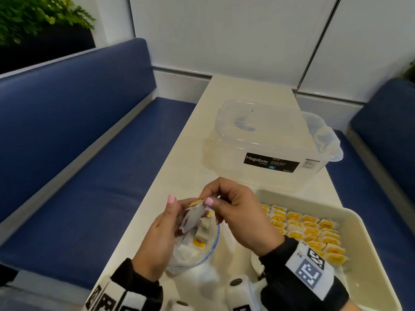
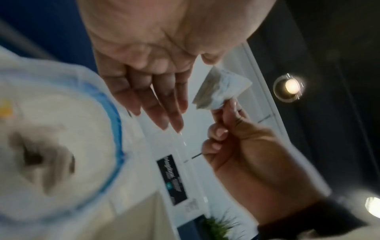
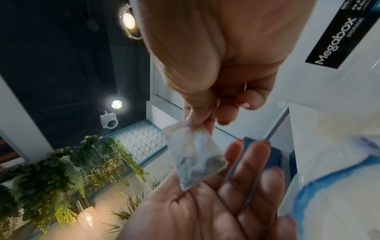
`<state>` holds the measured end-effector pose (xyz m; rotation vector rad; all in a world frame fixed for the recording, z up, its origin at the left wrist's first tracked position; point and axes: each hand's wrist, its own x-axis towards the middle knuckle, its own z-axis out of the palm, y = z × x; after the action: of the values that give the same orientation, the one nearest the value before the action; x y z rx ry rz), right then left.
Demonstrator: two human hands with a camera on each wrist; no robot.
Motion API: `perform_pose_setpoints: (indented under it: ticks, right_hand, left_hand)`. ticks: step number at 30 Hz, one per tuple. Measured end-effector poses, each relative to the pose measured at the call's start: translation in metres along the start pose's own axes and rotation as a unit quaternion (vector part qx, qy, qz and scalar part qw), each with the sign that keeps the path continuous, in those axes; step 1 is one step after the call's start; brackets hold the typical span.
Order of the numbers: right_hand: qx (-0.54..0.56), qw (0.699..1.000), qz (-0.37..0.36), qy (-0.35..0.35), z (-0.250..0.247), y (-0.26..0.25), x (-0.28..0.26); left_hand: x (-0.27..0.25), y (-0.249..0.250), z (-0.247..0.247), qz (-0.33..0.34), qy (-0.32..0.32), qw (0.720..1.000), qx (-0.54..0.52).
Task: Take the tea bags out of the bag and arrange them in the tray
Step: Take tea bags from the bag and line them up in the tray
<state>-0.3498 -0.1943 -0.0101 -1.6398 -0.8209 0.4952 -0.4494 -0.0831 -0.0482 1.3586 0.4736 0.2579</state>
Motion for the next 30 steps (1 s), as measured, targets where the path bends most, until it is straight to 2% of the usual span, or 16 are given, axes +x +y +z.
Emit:
perform_pose_setpoints:
  ticks: [3, 9, 12, 15, 18, 23, 27, 30]
  right_hand:
    - [0.009, 1.000, -0.009, -0.008, -0.008, -0.003, -0.003]
    - [-0.018, 1.000, 0.007, 0.013, -0.022, 0.001, -0.013]
    - [0.004, 0.998, 0.047, 0.035, -0.024, 0.006, -0.017]
    - [0.011, 0.995, 0.098, 0.025, -0.022, 0.009, -0.026]
    - [-0.041, 0.994, 0.089, 0.051, -0.020, 0.014, -0.031]
    - [-0.073, 0.990, 0.073, 0.094, -0.037, 0.015, -0.038]
    - [-0.042, 0.992, 0.091, 0.073, -0.059, 0.005, -0.044]
    - [-0.091, 0.990, 0.094, 0.062, -0.084, -0.006, -0.050]
  left_hand:
    - [-0.001, 0.005, 0.010, -0.046, -0.048, 0.995, -0.081]
    - [-0.003, 0.004, 0.019, -0.032, -0.037, 0.989, -0.137]
    - [-0.001, -0.001, 0.024, -0.007, -0.010, 0.993, -0.119]
    - [0.000, -0.006, 0.028, 0.035, 0.025, 0.998, -0.051]
    - [-0.001, -0.009, 0.034, 0.066, 0.045, 0.997, -0.014]
    - [-0.001, -0.011, 0.047, 0.065, 0.017, 0.997, -0.029]
    - [0.002, -0.011, 0.059, 0.075, 0.003, 0.997, -0.021]
    - [0.005, -0.011, 0.069, 0.086, -0.023, 0.996, -0.003]
